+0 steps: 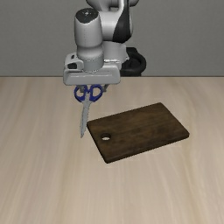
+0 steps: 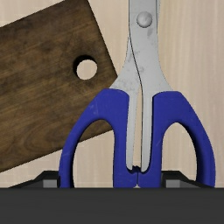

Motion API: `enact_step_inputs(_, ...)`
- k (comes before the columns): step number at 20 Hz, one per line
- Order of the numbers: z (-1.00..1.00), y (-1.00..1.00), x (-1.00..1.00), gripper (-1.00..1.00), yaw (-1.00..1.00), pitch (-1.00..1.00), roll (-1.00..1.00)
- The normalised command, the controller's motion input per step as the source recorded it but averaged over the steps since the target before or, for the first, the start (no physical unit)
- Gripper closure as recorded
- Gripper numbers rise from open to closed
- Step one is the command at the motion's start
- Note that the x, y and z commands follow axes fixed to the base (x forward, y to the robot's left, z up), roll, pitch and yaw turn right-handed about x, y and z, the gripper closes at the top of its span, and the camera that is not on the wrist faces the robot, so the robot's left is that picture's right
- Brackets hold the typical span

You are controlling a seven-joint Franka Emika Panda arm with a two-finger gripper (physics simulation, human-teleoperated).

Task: Pick up the scissors and place it on the cutting board

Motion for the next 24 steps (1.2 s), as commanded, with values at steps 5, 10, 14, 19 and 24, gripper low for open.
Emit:
enact_step_inputs(5,0.00,1.00,0.00,1.00,0.00,0.00,0.00)
enact_step_inputs(10,0.00,1.00,0.00,1.00,0.00,0.00,0.00)
enact_step_inputs(14,0.00,0.25,0.00,-1.00,0.00,0.00,0.00)
enact_step_inputs(19,0.00,0.00,0.00,-1.00,0.00,0.00,0.00)
enact_step_inputs(24,0.00,0.00,0.00,-1.00,0.00,0.00,0.00)
